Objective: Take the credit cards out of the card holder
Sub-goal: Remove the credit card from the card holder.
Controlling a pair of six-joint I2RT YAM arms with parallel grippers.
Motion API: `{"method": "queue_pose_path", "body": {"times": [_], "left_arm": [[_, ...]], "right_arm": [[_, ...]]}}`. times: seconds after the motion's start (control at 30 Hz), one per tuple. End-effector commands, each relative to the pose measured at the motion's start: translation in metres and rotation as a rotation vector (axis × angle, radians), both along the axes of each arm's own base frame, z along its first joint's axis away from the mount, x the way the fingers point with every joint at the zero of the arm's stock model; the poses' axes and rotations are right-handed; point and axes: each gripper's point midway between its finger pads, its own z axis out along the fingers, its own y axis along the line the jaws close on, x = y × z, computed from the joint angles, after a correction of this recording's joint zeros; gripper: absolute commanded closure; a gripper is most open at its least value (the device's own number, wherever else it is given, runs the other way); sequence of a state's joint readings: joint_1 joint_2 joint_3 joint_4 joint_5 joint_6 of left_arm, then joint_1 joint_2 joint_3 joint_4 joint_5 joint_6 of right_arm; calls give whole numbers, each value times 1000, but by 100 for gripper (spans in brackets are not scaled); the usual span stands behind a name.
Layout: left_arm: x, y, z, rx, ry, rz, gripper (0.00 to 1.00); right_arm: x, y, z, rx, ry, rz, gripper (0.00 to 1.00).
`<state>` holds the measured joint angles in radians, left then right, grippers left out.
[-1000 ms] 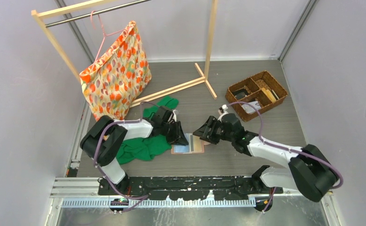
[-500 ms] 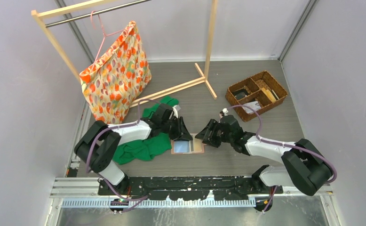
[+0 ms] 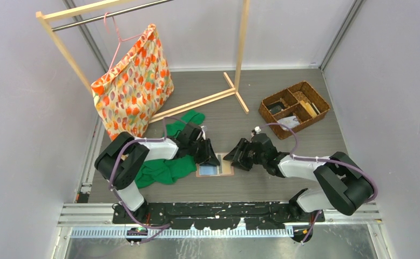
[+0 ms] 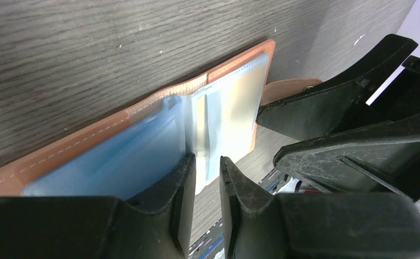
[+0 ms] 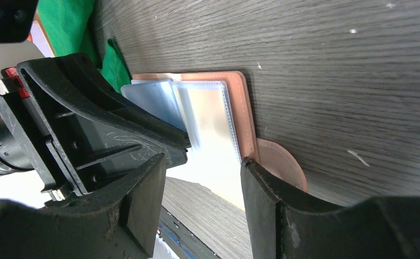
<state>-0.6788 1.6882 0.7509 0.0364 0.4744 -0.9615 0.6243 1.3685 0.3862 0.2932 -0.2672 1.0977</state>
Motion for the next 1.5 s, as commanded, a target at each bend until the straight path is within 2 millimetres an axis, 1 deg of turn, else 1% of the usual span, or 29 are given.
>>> {"method": "queue_pose_path", "body": {"times": [0.0,0.13,0.23,0.3,0.5,0.7,0.83,0.87,1.0,1.07,1.23,1.33,1.47], "left_arm": [[-1,7,-17,54,5,-2,75],[-2,8,-20,61,9,-3,75],[-2,9,-21,65,10,-3,75],[-2,9,-21,67,11,-3,75],[-3,10,-22,71,11,-3,75],[-3,11,-19,71,3,-3,76],[-1,10,-12,62,-18,-2,76],[-3,13,-11,73,-8,-3,75],[-3,18,4,87,-39,3,75],[-2,22,17,93,-69,5,75],[-3,35,33,137,-117,13,72],[-4,42,37,151,-131,20,71],[-6,51,37,163,-127,34,71]], "right_arm": [[9,4,5,18,-29,-1,42],[8,6,1,16,-17,7,42],[7,9,3,43,-18,14,42],[7,12,8,67,-27,17,42],[8,14,30,116,-83,24,43],[7,18,44,136,-107,49,45],[5,25,45,148,-104,74,45],[4,27,45,153,-104,79,45],[4,35,50,180,-112,95,46],[4,39,53,189,-118,104,46],[3,48,57,196,-125,126,46],[2,56,59,205,-128,145,46],[1,67,60,217,-126,166,47]]}}
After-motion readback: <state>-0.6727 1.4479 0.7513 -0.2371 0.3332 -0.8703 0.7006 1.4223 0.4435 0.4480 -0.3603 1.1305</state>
